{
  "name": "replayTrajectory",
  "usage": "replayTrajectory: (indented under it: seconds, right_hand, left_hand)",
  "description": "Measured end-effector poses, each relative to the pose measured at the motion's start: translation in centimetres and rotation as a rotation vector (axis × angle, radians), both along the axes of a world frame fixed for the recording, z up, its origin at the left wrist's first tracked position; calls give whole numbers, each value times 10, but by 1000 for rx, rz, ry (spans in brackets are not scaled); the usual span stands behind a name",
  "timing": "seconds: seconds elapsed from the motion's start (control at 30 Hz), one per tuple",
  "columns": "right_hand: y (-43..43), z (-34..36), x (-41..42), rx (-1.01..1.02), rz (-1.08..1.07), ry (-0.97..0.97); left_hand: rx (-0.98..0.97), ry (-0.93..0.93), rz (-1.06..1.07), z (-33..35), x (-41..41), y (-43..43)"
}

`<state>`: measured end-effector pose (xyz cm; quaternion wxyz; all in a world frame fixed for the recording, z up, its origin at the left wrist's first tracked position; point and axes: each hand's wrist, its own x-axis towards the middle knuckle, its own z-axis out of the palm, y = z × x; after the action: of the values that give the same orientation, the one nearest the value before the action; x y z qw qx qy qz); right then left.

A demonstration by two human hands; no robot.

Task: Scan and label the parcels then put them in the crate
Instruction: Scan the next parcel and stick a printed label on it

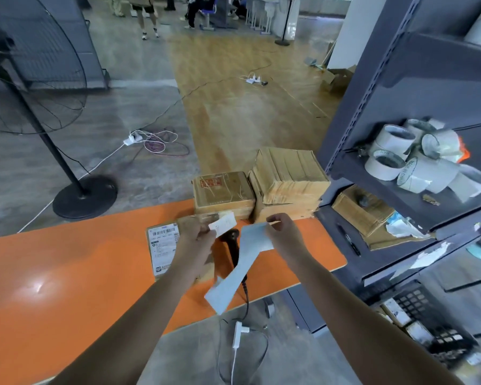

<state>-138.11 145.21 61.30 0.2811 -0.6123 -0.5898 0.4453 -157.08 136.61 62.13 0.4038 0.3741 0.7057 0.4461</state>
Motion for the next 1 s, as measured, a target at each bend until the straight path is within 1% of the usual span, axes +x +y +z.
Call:
replayTrajectory:
  seconds: [0.07, 0.13, 0.27, 0.37, 0.47, 0.57, 0.63, 0.7, 0.8, 0.9, 1.0]
  right_hand:
    - [9, -15, 14, 86, 67, -132]
    - [19, -32, 24, 158, 134, -259]
    - [38, -67, 32, 190, 237, -462]
    - [47, -97, 33, 186, 267, -515]
    - [47, -118, 32, 164, 247, -473]
    - [43, -127, 29, 66, 192, -321]
    - [41, -130, 27, 23, 172, -268]
    - [41, -129, 26, -4, 169, -238]
    - [40, -121, 22, -43, 180, -143]
    - [38, -112, 10, -20, 194, -134]
    - [29, -100, -10, -88, 208, 13]
  left_hand:
    - [-88, -97, 24, -8, 13, 10]
    - [-144, -107, 24, -18, 24, 20]
    - [-236, -48, 28, -38, 41, 37]
    - [-262, 45, 34, -49, 48, 43]
    - [-278, 117, 32, -56, 49, 44]
    - [-295, 133, 71, -63, 47, 43]
    - [-310, 144, 87, -65, 46, 41]
    - [-310, 152, 92, -67, 43, 40]
    - [-295, 129, 103, -65, 38, 38]
    - [-287, 128, 111, -59, 31, 37]
    - [-271, 143, 88, -52, 20, 33]
